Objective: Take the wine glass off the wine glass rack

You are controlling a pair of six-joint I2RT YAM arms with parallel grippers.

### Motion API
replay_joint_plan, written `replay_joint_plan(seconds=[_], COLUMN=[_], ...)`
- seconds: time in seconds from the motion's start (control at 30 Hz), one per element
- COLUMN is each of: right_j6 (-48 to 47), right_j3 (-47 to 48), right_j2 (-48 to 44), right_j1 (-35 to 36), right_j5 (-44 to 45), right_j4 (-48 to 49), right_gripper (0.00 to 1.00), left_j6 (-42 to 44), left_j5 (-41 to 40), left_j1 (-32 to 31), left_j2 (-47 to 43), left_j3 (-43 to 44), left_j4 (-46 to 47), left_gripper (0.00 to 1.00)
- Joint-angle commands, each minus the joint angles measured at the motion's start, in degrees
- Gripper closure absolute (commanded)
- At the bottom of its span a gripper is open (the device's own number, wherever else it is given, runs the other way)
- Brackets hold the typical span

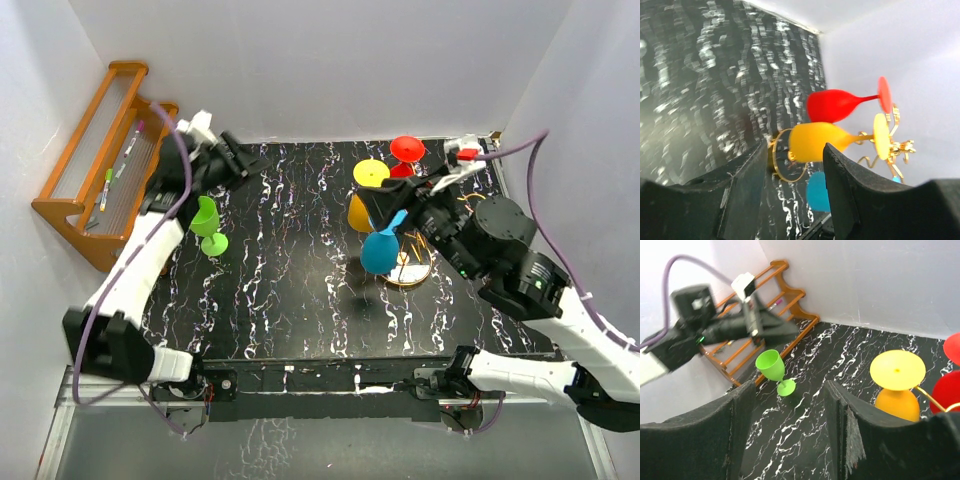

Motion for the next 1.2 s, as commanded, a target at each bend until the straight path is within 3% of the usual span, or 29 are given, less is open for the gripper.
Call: replay_joint_plan(seconds=[0.0,0.13,0.37,0.77,1.17], right_j6=[3.7,4.6,4.5,4.4,3.8], right_j3=[-2.6,-2.7,-0.6,0.4,0.2], right_j2=[-5.2,-8.9,-11.3,-11.5,-11.7], right_j1=[-0.1,-0.1,-0.1,-0.3,-0.3], right_j5=[-0.6,-2.0,-2.2,-3.0,-2.6], right_j4=[-0.6,-2.9,-6.9,-7.8,-7.6], right_gripper=[0.42,0.43,0.45,0.46,0.46], left_j6=[4.2,3.5,-0.4,-2.8,-3.2], left_j5=[5.6,8.9,14.8,12.7,12.5], left_j1=[-8.1,-11.4,-15.6,-21.2,-23.9], left_j2=[13.3,26.8,46.6,56.4,58.8], left_j3=[22.5,41.2,64.4,74.3,73.9], left_j4=[-2.0,-6.0,-8.8,-5.1,-3.3], left_gripper=[0.53,0.53,0.52,0.52,0.53])
